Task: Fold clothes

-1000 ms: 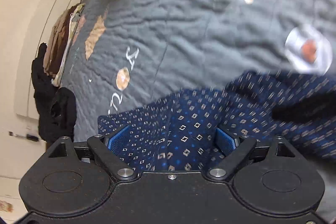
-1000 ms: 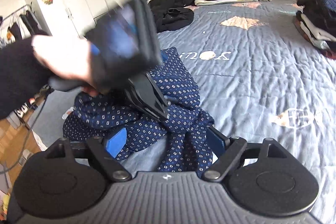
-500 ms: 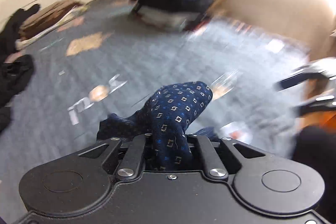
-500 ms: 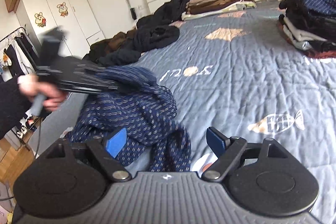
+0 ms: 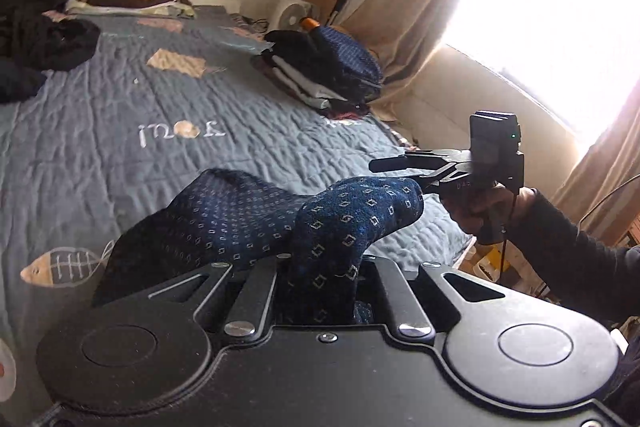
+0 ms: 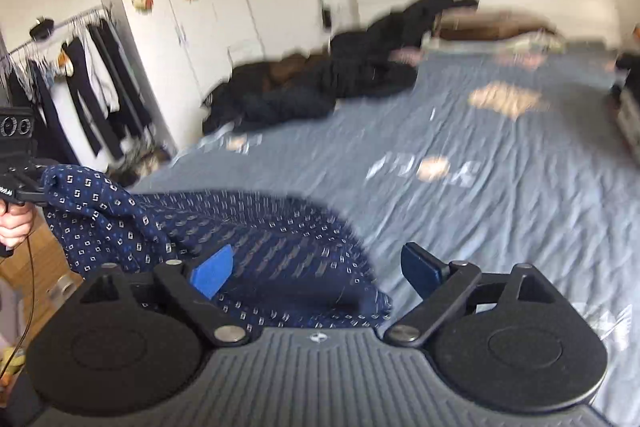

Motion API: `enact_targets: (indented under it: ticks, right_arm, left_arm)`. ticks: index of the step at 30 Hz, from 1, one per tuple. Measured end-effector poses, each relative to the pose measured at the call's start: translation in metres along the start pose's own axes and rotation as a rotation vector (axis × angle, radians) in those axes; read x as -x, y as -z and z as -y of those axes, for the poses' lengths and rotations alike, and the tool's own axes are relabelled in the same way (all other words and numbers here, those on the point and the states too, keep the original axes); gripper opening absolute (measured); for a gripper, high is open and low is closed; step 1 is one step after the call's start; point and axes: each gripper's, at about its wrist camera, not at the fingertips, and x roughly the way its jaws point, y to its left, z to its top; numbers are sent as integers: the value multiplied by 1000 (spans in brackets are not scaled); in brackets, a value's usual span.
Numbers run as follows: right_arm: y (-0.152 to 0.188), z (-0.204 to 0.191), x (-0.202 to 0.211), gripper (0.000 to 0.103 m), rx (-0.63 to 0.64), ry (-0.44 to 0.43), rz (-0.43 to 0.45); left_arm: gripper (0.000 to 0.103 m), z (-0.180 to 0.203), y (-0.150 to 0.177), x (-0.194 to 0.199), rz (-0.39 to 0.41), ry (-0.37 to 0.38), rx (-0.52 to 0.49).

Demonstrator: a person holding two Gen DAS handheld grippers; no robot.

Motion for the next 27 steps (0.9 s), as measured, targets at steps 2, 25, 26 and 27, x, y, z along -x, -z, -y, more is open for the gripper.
enact_targets:
  ticks: [2,25,26,27]
  right_arm:
    - [9,-3,-21,91,30,12,-62]
    - [33,-53,-91,91,392,-59,-93]
    - [30,-53,-91,91,389,-55,-91]
    - [27,-53,-91,91,386,-51,-90]
  left_arm:
    - [8,-15,6,-2,-7,-39,33]
    - [68,11,11,54,-85,-321,-141]
    - [78,15,12,59,-88,-352,-175]
    - [81,14,12,68,-68,-371,-168]
